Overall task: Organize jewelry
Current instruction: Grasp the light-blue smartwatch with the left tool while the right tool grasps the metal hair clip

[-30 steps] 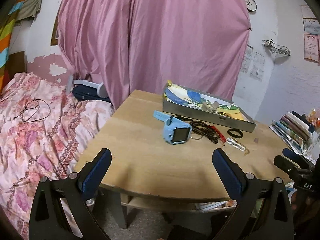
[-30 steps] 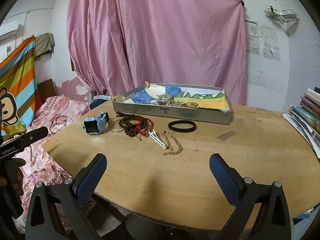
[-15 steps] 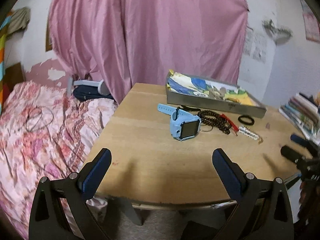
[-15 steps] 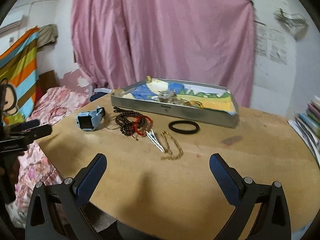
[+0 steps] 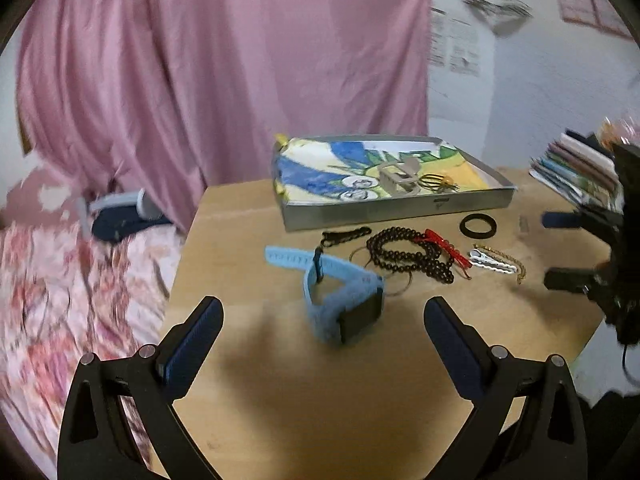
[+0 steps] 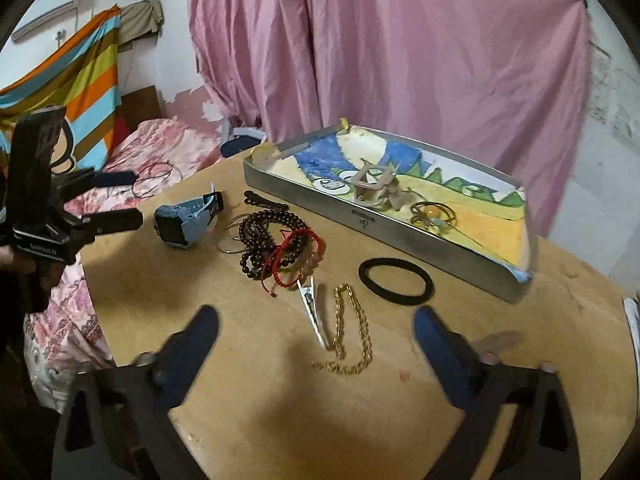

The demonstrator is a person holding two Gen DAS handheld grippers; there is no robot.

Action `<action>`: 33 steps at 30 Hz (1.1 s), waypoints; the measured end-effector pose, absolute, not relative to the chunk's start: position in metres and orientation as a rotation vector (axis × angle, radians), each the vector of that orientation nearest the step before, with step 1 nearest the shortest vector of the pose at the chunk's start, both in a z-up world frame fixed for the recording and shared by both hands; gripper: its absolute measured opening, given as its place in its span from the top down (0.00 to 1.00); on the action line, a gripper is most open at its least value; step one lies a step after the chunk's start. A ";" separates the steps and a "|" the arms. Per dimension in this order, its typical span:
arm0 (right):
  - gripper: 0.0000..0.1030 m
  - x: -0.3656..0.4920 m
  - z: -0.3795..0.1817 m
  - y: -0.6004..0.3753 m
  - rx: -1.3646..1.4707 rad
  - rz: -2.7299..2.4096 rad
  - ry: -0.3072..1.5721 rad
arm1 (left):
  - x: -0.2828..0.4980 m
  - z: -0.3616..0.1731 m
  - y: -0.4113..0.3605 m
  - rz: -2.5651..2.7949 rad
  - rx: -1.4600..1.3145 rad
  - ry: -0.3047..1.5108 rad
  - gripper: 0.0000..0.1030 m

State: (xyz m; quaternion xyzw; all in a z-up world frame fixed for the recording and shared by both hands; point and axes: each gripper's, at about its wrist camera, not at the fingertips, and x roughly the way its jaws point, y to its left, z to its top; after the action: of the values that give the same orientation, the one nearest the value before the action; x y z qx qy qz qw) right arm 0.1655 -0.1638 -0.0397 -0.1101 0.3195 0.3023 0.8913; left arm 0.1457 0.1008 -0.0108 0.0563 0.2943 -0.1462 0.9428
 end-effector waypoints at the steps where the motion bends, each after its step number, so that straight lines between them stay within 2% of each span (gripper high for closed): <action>1: 0.32 0.169 -0.041 -0.162 -0.236 0.641 0.673 | 0.148 -0.009 0.101 -0.322 0.132 0.594 0.11; 2: 0.43 0.173 -0.043 -0.160 -0.240 0.652 0.684 | 0.150 -0.008 0.101 -0.342 0.139 0.595 0.18; 5: 0.57 0.181 -0.048 -0.156 -0.231 0.685 0.710 | 0.156 -0.008 0.097 -0.412 0.152 0.617 0.35; 7: 0.67 0.183 -0.052 -0.154 -0.237 0.696 0.723 | 0.160 -0.010 0.091 -0.439 0.184 0.624 0.42; 11: 0.69 0.185 -0.056 -0.150 -0.252 0.709 0.739 | 0.167 -0.015 0.080 -0.471 0.234 0.655 0.57; 13: 0.70 0.187 -0.056 -0.149 -0.252 0.709 0.743 | 0.171 -0.018 0.076 -0.477 0.248 0.666 0.60; 15: 0.74 0.189 -0.057 -0.149 -0.243 0.709 0.749 | 0.175 -0.021 0.075 -0.473 0.237 0.687 0.64; 16: 0.77 0.191 -0.058 -0.149 -0.235 0.710 0.755 | 0.177 -0.022 0.075 -0.468 0.224 0.700 0.70; 33: 0.80 0.201 -0.066 -0.139 -0.214 0.713 0.810 | 0.186 -0.018 0.082 -0.442 0.120 0.774 0.72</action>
State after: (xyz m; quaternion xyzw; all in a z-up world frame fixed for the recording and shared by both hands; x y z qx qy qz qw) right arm 0.2012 -0.1391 -0.0663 -0.1017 0.3847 0.3387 0.8526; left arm 0.1860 0.0816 -0.0176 0.0580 0.3740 -0.2137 0.9006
